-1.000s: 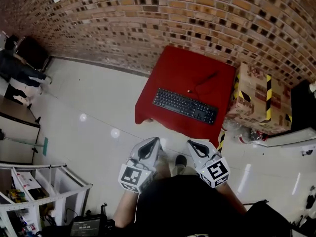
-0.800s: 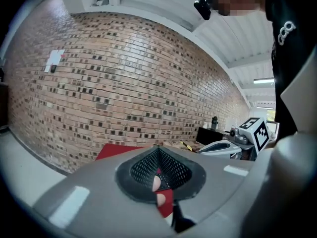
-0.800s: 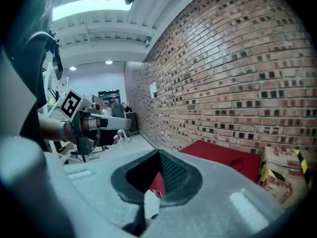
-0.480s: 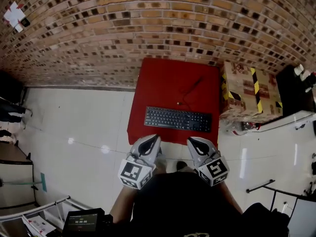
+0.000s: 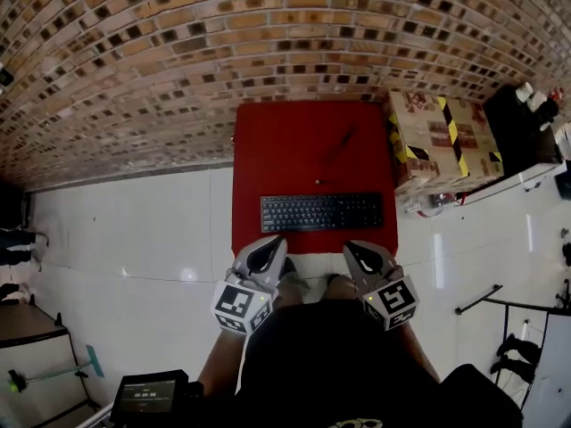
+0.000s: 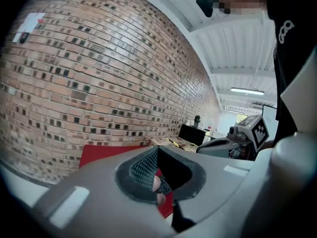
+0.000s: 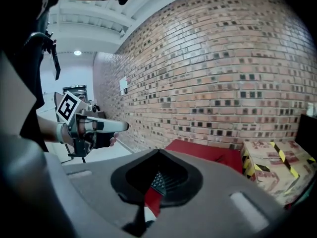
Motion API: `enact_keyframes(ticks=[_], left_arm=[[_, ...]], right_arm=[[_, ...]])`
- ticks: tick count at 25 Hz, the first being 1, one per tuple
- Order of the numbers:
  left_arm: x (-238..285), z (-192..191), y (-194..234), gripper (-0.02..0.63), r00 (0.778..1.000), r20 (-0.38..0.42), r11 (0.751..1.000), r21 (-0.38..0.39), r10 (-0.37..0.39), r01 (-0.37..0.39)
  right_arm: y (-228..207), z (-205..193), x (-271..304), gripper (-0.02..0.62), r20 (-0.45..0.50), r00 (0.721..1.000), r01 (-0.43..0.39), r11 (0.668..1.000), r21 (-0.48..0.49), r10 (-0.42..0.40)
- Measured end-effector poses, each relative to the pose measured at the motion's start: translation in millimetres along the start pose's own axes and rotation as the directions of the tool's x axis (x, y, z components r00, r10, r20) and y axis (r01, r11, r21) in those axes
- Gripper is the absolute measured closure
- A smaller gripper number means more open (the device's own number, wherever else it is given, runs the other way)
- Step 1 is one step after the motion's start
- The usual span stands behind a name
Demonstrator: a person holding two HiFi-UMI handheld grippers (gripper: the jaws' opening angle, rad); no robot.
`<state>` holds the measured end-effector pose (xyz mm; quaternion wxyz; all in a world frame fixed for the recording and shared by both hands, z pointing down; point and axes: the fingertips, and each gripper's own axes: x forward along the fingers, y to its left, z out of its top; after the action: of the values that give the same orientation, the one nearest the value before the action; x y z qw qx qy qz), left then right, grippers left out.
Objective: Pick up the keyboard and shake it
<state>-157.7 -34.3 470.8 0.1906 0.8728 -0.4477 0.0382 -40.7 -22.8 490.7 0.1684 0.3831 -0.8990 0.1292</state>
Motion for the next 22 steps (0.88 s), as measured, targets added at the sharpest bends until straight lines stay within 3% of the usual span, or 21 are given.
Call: enact_keyframes(ticks=[4,22], left_arm=[[5.7,0.9,13.5,0.591,1.000,-0.002,0.999,-0.041,0.019,-0.019],[60.2,10.9,-2.1,0.590,0.995,-0.020,0.995,-0.006,0.096,-0.096]], right_arm=[[1.7,0.4,4.7,0.604,-0.008,1.000,-0.005,1.000,-0.002,0.005],[-74.8,-7.4,-4.8,0.604,-0.009,1.000,-0.023,0.999,0.027,0.023]])
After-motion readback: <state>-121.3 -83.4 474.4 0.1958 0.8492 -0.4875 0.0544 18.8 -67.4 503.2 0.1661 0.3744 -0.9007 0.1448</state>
